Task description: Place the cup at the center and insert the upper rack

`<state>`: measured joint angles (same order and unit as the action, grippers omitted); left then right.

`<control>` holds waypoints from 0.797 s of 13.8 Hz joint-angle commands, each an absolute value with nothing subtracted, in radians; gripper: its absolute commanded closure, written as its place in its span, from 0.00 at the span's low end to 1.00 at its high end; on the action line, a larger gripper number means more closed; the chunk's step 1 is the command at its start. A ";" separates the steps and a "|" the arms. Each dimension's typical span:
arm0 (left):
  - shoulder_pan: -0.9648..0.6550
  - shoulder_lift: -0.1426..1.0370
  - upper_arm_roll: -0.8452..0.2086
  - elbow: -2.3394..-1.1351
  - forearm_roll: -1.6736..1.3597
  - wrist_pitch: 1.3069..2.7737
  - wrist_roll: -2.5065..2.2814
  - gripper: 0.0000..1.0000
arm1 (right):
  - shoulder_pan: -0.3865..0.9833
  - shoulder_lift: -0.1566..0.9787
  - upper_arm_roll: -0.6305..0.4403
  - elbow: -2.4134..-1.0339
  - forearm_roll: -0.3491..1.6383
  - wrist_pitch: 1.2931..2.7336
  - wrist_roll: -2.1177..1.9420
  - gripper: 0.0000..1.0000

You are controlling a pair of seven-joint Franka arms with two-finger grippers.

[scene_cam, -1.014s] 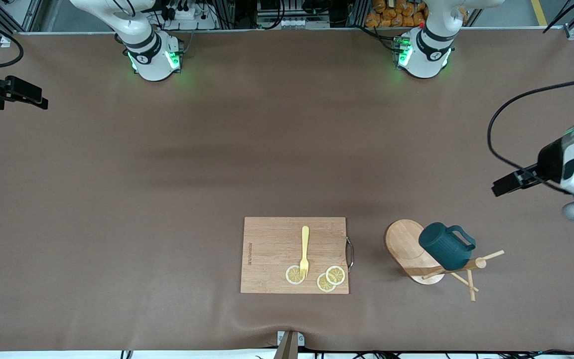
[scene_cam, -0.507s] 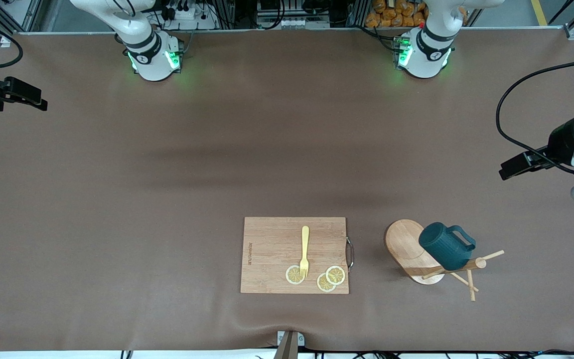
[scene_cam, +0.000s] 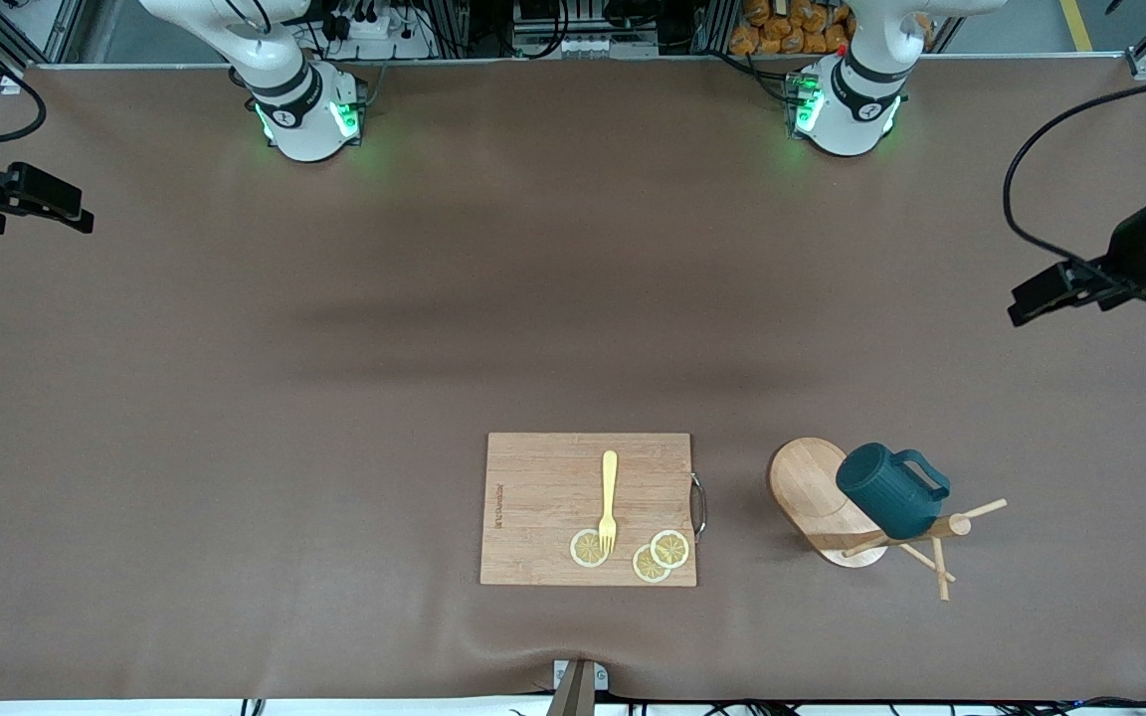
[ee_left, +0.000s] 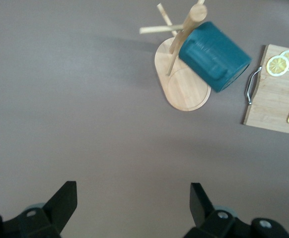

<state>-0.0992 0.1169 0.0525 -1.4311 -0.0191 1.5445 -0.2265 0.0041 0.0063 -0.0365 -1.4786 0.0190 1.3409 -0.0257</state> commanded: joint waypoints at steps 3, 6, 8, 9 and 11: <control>-0.080 -0.011 0.008 -1.574 0.006 1.588 -0.210 0.00 | -0.009 0.008 -0.025 -1.486 0.028 1.353 -0.012 0.00; -0.086 -0.073 0.011 -1.643 0.006 1.601 -0.209 0.00 | -0.008 0.006 -0.025 -1.488 0.028 1.358 -0.012 0.00; -0.081 -0.092 0.012 -1.658 0.008 1.601 -0.209 0.00 | -0.008 0.003 -0.025 -1.486 0.028 1.348 -0.012 0.00; -0.080 -0.103 0.012 -1.669 0.008 1.603 -0.209 0.00 | -0.008 0.002 -0.025 -1.486 0.028 1.348 -0.012 0.00; -0.072 -0.118 0.003 -1.683 0.008 1.600 -0.210 0.00 | -0.009 -0.002 -0.025 -1.485 0.028 1.348 -0.012 0.00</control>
<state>-0.0855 -0.0700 0.0181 -1.6291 -0.0190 1.5752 -0.2165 0.0041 0.0094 -0.0356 -1.4861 0.0190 1.3535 -0.0257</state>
